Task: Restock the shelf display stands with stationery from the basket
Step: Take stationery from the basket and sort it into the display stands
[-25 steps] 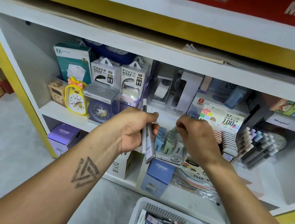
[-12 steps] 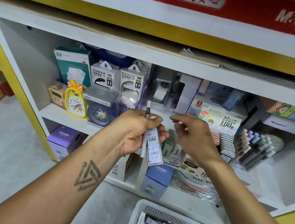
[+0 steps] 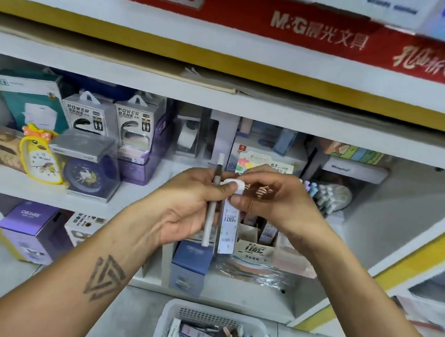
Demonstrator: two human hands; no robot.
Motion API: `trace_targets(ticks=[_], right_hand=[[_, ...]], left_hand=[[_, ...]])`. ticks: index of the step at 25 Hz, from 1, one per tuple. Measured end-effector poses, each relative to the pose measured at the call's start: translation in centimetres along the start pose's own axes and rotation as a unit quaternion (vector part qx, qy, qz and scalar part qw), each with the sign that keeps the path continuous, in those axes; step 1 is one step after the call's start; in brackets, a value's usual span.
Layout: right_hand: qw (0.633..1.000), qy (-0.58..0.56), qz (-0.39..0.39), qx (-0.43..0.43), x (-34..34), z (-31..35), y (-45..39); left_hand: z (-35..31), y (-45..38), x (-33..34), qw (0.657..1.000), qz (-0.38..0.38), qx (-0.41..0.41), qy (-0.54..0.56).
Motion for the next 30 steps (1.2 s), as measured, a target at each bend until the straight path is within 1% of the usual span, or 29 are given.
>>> trace_targets(ticks=[2, 3, 4, 6, 9, 11, 12, 15, 17, 19, 21, 22, 23, 24, 25, 26, 27, 28, 30], right_hand=[[0.999, -0.044, -0.029, 0.003, -2.7, -0.2, 1.0], [0.997, -0.060, -0.055, 0.002, -4.2, -0.3, 1.4], [0.994, -0.071, -0.087, 0.001, -5.8, -0.5, 1.8], [0.987, -0.062, -0.148, -0.009, -8.8, -0.8, 2.5], [0.981, -0.004, -0.190, -0.028, -10.7, -1.2, 3.2], [0.982, 0.029, -0.186, -0.033, -10.6, -1.6, 3.4], [0.981, 0.059, -0.182, -0.037, -10.4, -1.9, 3.5], [0.965, 0.213, -0.136, -0.066, -9.1, -2.3, 3.7], [0.936, 0.324, -0.092, -0.099, -7.5, -2.6, 4.0], [0.903, 0.405, -0.066, -0.127, -6.0, -2.7, 4.1], [0.867, 0.473, -0.059, -0.148, -5.0, -2.7, 4.0], [0.862, 0.480, -0.067, -0.150, -4.8, -2.7, 3.9], [0.878, 0.450, -0.087, -0.140, -4.9, -2.6, 3.8], [0.913, 0.377, -0.114, -0.106, -5.4, -2.4, 3.6], [0.950, 0.276, -0.136, -0.060, -5.9, -2.4, 3.5], [0.977, 0.166, -0.136, -0.012, -6.1, -2.6, 3.3], [0.990, 0.065, -0.120, 0.022, -5.7, -2.7, 3.2], [0.994, -0.011, -0.103, 0.036, -5.4, -2.6, 3.1], [0.992, -0.086, -0.092, 0.030, -5.1, -2.3, 3.2]], left_hand=[[1.1, -0.6, 1.9, 0.999, 0.032, -0.009, 0.017], [1.5, -1.0, 2.3, 0.999, 0.030, -0.012, 0.013], [1.8, -1.3, 2.5, 1.000, 0.014, -0.010, 0.001], [1.9, -1.7, 1.9, 0.998, -0.044, 0.000, -0.052], [1.6, -1.9, 0.9, 0.981, -0.109, 0.012, -0.162], [1.7, -1.9, 0.7, 0.969, -0.124, -0.011, -0.213], [2.0, -1.8, 0.7, 0.968, -0.123, -0.030, -0.215], [2.5, -1.5, 1.1, 0.975, -0.107, -0.055, -0.187], [2.7, -1.4, 1.2, 0.978, -0.101, -0.049, -0.178], [2.7, -1.3, 1.2, 0.981, -0.095, -0.042, -0.163], [2.6, -1.2, 1.3, 0.986, -0.084, -0.036, -0.141], [2.6, -1.1, 1.5, 0.988, -0.073, -0.033, -0.135], [2.6, -1.1, 1.6, 0.989, -0.060, -0.028, -0.135], [2.6, -1.0, 1.9, 0.989, -0.047, -0.022, -0.138], [2.6, -0.9, 2.1, 0.989, -0.037, -0.015, -0.141], [2.6, -0.8, 2.4, 0.989, -0.030, -0.009, -0.147], [2.7, -0.8, 2.7, 0.987, -0.025, -0.003, -0.157], [2.8, -0.8, 2.9, 0.985, -0.023, 0.002, -0.168], [3.2, -0.9, 3.4, 0.982, -0.019, 0.012, -0.187]])
Point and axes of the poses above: each hand's wrist, its own y-axis away from the middle knuckle, its own x-axis out of the palm, z = x × y, the point moved 6 cm from there along -y, towards the middle knuckle, and after that the axes turned 6 degrees about x, right-handed, at the moved point
